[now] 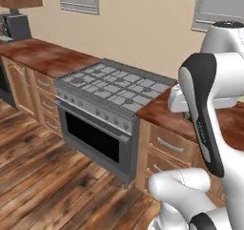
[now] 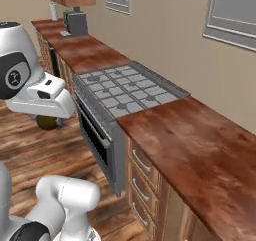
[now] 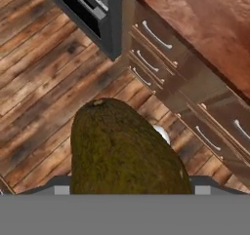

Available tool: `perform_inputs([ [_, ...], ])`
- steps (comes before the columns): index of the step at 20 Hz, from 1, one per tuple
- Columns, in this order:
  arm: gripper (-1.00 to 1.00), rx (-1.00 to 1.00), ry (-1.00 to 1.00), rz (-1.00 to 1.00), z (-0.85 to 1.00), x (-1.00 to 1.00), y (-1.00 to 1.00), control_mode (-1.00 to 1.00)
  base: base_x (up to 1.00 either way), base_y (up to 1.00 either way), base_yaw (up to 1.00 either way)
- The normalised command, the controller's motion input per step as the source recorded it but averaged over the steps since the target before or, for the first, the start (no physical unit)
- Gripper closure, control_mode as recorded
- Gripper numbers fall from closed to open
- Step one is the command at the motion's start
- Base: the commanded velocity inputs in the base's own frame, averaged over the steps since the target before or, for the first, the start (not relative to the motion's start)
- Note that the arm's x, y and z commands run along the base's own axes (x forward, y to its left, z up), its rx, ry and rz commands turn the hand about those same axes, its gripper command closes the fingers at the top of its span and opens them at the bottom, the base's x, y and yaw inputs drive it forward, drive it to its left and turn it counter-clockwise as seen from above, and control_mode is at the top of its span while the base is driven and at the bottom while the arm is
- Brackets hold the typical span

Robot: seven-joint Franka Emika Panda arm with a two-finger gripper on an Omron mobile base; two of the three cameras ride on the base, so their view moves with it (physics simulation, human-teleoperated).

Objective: Take the lemon and avocado out of the freezer and place them in the tupperware container on the counter. Then put the tupperware containing the vegetables back in the freezer.

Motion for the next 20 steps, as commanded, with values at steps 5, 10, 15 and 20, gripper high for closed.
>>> perform_inputs([
  [5, 1.00, 0.00, 0.00, 0.00, 0.00, 0.00, 0.00, 1.00, 0.45, 0.26, 0.80],
  [10, 1.00, 0.00, 0.00, 0.00, 0.00, 0.00, 0.00, 1.00, 0.33, 0.24, 0.85],
  [15, 1.00, 0.00, 0.00, 0.00, 0.00, 0.00, 0.00, 1.00, 0.61, 0.08, 0.83],
  [20, 1.00, 0.00, 0.00, 0.00, 0.00, 0.00, 0.00, 1.00, 0.89, 0.00, 0.79],
])
